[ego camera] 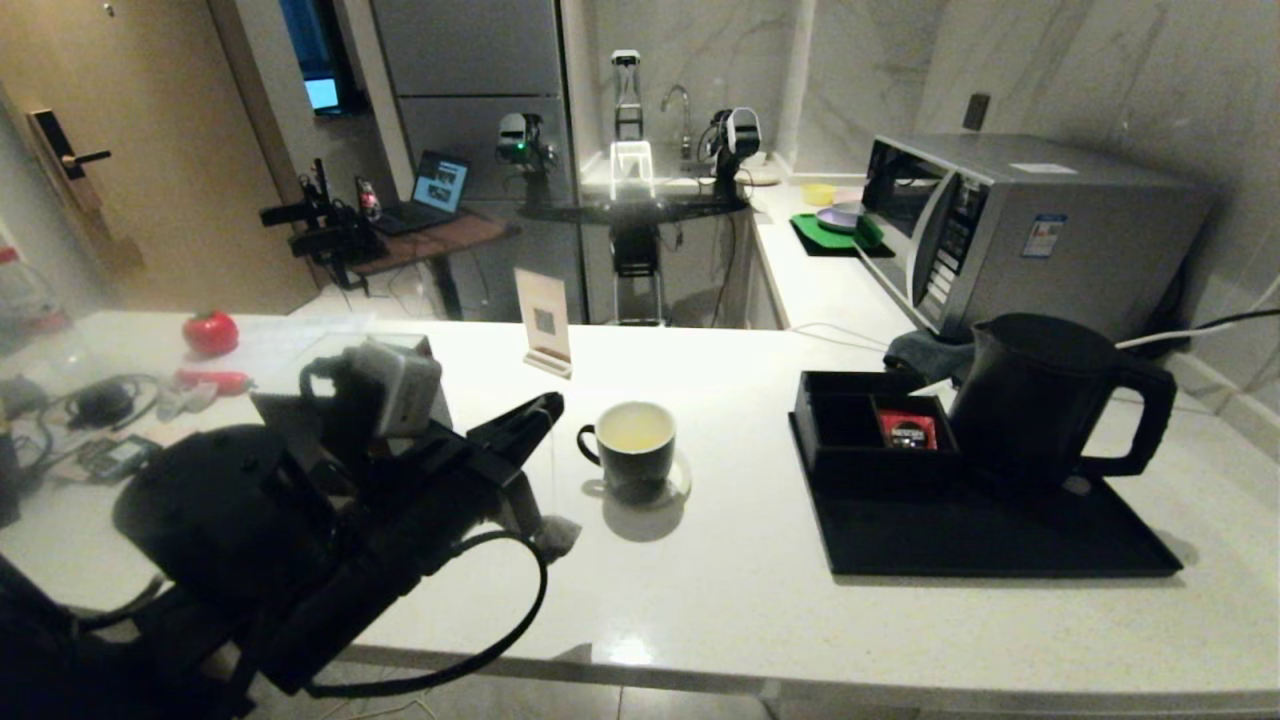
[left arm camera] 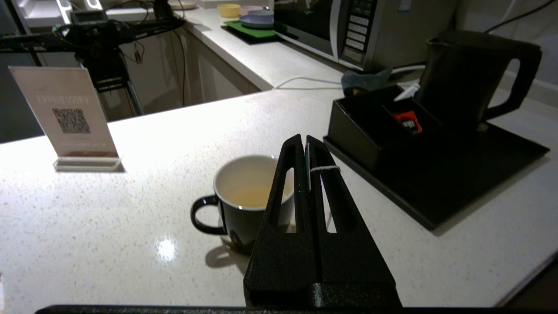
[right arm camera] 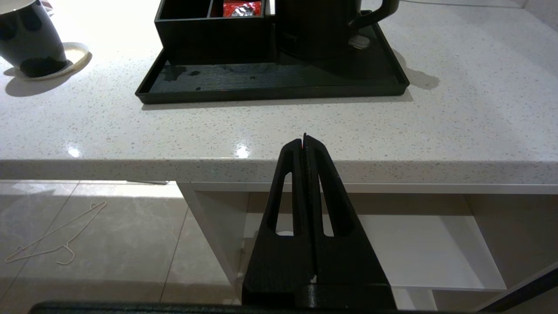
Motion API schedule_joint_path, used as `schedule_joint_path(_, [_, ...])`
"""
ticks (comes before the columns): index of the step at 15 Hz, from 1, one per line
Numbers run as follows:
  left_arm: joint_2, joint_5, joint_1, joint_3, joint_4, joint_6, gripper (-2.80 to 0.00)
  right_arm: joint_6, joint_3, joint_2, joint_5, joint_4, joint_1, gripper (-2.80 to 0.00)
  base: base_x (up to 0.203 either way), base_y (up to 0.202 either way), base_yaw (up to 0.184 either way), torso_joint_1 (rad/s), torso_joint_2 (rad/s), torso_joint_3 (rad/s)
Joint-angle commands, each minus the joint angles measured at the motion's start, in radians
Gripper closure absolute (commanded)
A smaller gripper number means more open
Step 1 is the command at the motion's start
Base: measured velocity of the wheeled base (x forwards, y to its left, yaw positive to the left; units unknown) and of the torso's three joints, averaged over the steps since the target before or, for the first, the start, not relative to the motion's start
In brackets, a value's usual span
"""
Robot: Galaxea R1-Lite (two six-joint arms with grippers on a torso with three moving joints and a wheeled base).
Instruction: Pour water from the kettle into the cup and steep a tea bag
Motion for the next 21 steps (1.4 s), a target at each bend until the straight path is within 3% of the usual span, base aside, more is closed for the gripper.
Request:
schedule_joint_path(1, [0.013,0.000,0.006,-0.019,-0.038,-0.001,0.00,0.000,0.001,0.002,0.000,0.000,0.000,0.00,0.000,0.000,0.000,0.000,0.00,0.000])
schedule_joint_path(7, [0.018,-0.008,0.041,-0.171,0.125,0.000,0.00,0.000,0.000,0.002,0.000,0.000,0.000,0.00,0.000,0.000,0.000,0.000,0.00,0.000])
schedule_joint_path(14, [0.073,-0.009,0.074,-0.295,0.188,-0.001,0.00,0.000,0.001,0.002,0.000,0.000,0.000,0.00,0.000,0.000,0.000,0.000,0.00,0.000])
schedule_joint_path(17, [0.090,-0.009,0.074,-0.402,0.307,-0.001,0.00,0.000,0.000,0.002,0.000,0.000,0.000,0.00,0.000,0.000,0.000,0.000,0.00,0.000])
schedule_joint_path(21, [0.159,-0.008,0.069,-0.561,0.386,0.000,0.00,0.000,0.000,0.002,0.000,0.000,0.000,0.00,0.000,0.000,0.000,0.000,0.00,0.000])
